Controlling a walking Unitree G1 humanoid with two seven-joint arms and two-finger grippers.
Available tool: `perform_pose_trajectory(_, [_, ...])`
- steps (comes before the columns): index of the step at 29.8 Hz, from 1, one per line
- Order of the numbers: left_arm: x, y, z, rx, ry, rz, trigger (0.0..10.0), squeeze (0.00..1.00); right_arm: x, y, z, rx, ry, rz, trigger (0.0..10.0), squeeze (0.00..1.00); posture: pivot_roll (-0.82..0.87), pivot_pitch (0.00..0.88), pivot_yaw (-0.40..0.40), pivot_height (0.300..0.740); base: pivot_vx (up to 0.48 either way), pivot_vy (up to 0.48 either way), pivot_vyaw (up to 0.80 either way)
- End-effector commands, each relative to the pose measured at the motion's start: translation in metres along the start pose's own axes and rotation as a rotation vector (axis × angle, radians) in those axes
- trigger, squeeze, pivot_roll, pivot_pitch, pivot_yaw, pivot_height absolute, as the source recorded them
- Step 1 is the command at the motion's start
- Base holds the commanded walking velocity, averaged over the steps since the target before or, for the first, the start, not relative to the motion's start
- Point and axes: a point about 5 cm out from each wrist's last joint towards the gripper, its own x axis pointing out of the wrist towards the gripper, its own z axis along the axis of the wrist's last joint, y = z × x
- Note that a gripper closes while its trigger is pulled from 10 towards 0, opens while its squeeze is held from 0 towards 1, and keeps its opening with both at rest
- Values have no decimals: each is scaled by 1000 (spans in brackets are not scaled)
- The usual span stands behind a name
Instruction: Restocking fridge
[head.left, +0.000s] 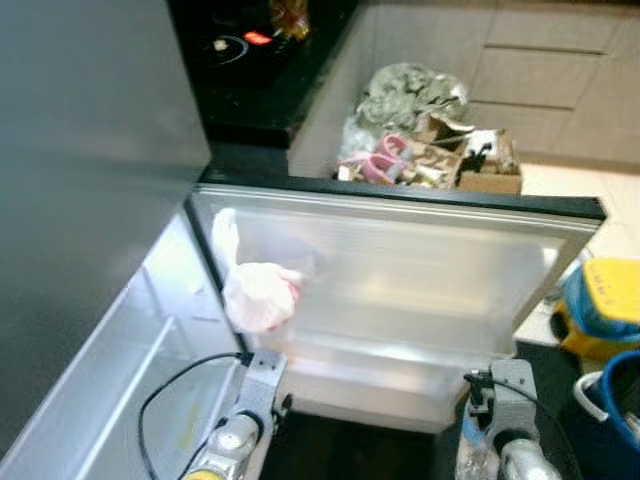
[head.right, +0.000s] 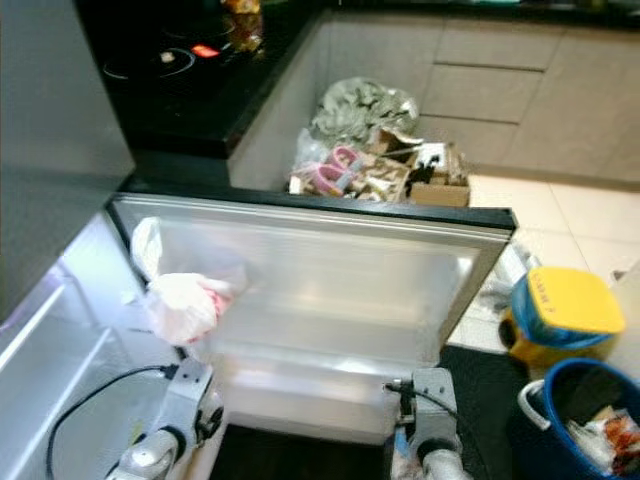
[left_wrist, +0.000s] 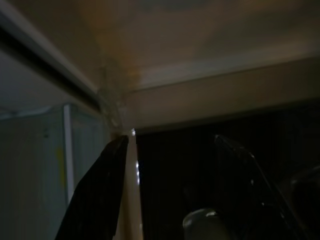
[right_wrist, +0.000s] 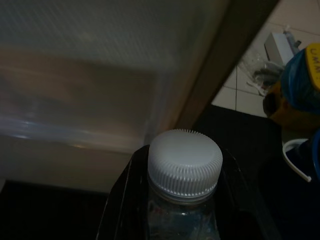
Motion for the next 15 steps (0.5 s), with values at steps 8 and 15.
perform_pose_trajectory(8, [-3, 5, -8, -5, 32, 16, 10000, 0, -1, 3, -1, 9, -5, 4, 10000, 0, -78, 47, 10, 740, 0, 0, 0])
perform_pose_trajectory(15, [-5, 8, -12, -1, 48, 21, 10000, 0, 1, 9, 7, -18, -46, 26, 10000, 0, -77, 49, 11, 740, 0, 0, 0])
